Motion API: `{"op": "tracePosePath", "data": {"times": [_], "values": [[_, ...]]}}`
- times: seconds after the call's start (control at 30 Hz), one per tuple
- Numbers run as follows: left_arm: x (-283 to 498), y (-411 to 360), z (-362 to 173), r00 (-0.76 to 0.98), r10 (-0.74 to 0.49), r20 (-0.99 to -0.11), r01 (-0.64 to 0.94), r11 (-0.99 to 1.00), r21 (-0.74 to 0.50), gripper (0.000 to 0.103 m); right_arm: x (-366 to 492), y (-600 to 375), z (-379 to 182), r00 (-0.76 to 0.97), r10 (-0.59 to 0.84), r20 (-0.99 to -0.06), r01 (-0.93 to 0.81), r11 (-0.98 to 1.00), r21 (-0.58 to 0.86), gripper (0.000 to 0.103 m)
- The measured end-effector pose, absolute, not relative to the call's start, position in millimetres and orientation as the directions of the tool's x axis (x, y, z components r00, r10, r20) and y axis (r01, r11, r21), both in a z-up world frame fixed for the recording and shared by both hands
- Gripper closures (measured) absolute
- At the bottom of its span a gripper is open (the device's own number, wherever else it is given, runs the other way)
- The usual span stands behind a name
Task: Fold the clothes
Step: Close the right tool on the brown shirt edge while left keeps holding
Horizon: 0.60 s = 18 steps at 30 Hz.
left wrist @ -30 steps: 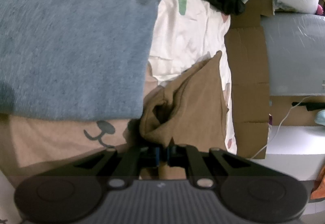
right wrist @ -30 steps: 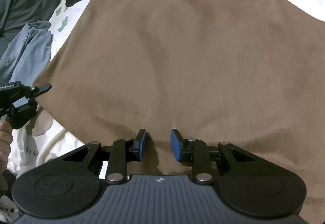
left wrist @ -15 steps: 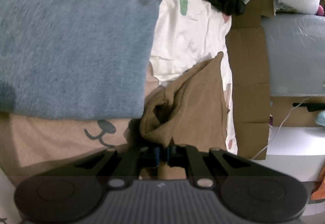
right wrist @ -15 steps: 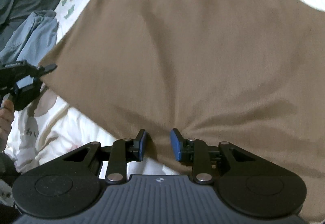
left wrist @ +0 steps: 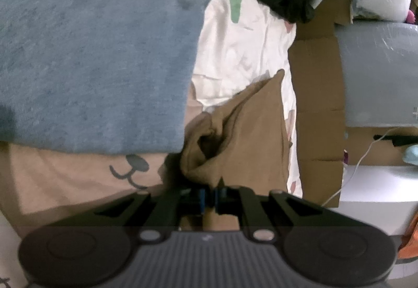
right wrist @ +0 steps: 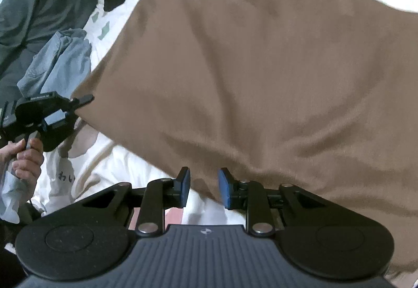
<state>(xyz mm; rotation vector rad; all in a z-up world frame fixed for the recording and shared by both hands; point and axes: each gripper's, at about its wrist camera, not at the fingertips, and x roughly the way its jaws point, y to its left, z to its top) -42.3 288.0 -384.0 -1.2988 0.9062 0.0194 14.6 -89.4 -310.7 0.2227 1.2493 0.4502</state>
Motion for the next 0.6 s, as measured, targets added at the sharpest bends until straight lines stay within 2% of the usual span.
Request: {"op": "tracePosePath", "data": {"times": [0.07,0.23,0.47,0.6], "values": [[-43,288,-385,0.669,-0.465,-0.58,-0.485,0.318,-0.815,0.096,18,-87,-308,0.258,0.445,-0.857,-0.216,0.892,0.397,0.082],[-50,290,-386,0.671,-0.472,-0.572,-0.475,0.32,-0.82,0.096,30,-73,-313,0.275,0.402,-0.873,-0.221,0.91,0.35,0.1],[-52,289,-375,0.699,-0.489,-0.522,-0.424,0.305,-0.853,0.096,33,-70,-339,0.184,0.409,-0.894,-0.147,0.911,0.386,0.101],[-46,285,-357,0.719,-0.51,-0.473,-0.364,0.304,-0.881,0.097,33,-66,-328,0.222,0.413,-0.883,-0.141,0.91,0.39,0.1]]}}
